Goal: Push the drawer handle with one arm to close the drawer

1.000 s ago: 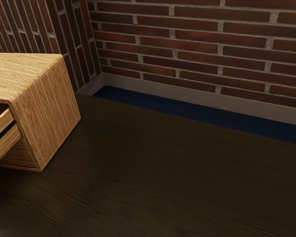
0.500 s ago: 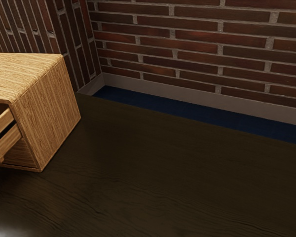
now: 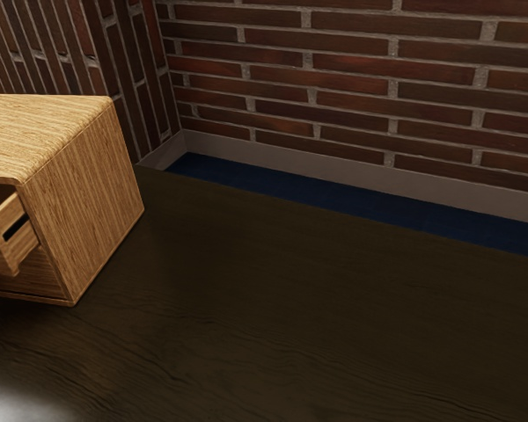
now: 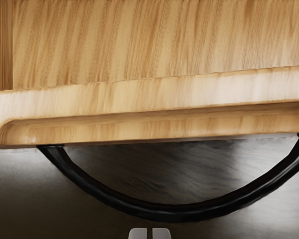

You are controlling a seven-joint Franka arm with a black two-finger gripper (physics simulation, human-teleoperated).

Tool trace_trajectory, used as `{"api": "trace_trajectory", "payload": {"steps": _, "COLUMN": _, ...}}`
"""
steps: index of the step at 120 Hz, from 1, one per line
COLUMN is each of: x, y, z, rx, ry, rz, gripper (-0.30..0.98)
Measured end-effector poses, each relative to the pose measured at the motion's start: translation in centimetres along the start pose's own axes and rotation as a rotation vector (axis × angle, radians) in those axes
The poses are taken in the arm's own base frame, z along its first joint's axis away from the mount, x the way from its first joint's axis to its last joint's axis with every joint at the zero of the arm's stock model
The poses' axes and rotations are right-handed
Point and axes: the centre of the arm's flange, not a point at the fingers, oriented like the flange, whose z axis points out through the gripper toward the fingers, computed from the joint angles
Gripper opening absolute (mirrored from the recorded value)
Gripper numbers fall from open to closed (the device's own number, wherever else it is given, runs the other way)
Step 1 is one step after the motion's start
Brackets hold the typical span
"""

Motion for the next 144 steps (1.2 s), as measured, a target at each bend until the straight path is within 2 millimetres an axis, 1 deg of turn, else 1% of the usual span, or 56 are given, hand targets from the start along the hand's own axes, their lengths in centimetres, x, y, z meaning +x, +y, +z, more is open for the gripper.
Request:
{"api": "trace_trajectory", "payload": {"steps": 21, "x": 1.3, "y": 0.1, "z": 0.8, "rx": -0.003, "ry": -0.012, "rz": 0.007, "gripper": -0.10}}
{"api": "trace_trajectory", "payload": {"steps": 40, "x": 2.2, "y": 0.1, "z": 1.0, "rx": 0.000, "ry": -0.009, "rz": 0.013, "gripper": -0.10}}
{"api": "trace_trajectory", "payload": {"steps": 58, "x": 3.5, "y": 0.5, "z": 1.2, "rx": 0.000, "ry": -0.012, "rz": 0.023, "gripper": -0.10}}
{"api": "trace_trajectory", "payload": {"steps": 73, "x": 4.0, "y": 0.5, "z": 1.5, "rx": -0.003, "ry": -0.011, "rz": 0.023, "gripper": -0.10}}
{"api": "trace_trajectory", "payload": {"steps": 117, "x": 5.1, "y": 0.1, "z": 1.0, "rx": -0.017, "ry": 0.019, "rz": -0.004, "gripper": -0.10}}
{"api": "trace_trajectory", "payload": {"steps": 144, "x": 6.0, "y": -0.2, "z": 1.1, "rx": -0.005, "ry": 0.015, "rz": -0.008, "gripper": -0.10}}
